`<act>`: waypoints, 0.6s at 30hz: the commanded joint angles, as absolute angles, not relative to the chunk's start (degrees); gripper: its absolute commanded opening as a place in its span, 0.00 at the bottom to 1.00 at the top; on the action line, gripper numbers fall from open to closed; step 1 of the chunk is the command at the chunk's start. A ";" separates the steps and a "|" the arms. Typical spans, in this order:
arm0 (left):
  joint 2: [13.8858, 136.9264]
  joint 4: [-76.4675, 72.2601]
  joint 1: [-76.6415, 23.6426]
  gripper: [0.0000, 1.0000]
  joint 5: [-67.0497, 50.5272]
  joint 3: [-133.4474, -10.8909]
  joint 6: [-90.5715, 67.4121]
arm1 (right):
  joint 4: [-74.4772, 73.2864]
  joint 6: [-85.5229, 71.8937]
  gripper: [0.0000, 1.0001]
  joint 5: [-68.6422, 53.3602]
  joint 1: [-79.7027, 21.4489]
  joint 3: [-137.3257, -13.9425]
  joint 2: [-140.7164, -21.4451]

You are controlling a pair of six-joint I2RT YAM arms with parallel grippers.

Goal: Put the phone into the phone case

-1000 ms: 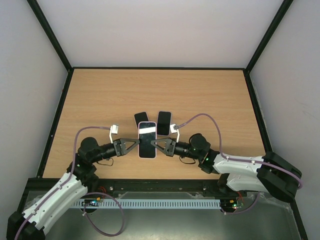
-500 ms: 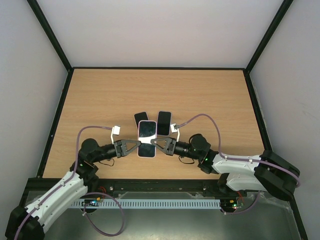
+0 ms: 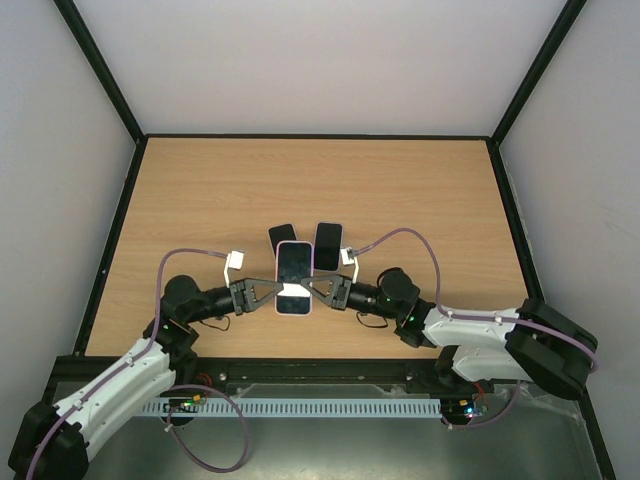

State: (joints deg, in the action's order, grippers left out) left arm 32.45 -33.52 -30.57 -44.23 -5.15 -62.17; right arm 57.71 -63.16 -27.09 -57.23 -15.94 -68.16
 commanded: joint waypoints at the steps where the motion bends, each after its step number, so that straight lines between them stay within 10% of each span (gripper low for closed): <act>1: 31.55 -35.41 -31.01 0.02 -46.75 -4.87 -60.88 | 59.96 -62.31 0.22 -27.04 -57.57 -16.67 -65.48; 7: 29.71 -33.88 -31.03 0.02 -48.74 -5.02 -59.38 | 50.30 -60.24 0.44 -23.01 -57.58 -18.29 -60.33; 18: 26.20 -29.06 -31.18 0.02 -52.26 -7.23 -56.17 | 39.90 -57.60 0.39 -16.83 -56.73 -22.83 -54.85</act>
